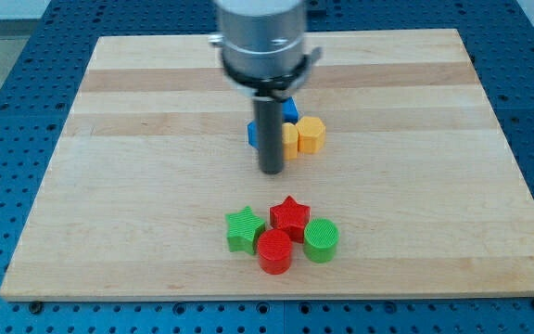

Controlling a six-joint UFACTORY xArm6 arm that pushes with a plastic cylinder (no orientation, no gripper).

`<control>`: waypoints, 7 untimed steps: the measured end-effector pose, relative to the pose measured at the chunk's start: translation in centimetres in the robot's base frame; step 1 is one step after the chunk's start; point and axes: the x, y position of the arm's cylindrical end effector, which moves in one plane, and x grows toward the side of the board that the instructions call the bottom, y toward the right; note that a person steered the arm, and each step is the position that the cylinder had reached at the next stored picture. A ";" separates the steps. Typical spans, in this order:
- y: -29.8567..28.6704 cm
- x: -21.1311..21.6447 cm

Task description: Make a group of blue and yellow blocks

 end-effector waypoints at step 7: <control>5.8 -2.7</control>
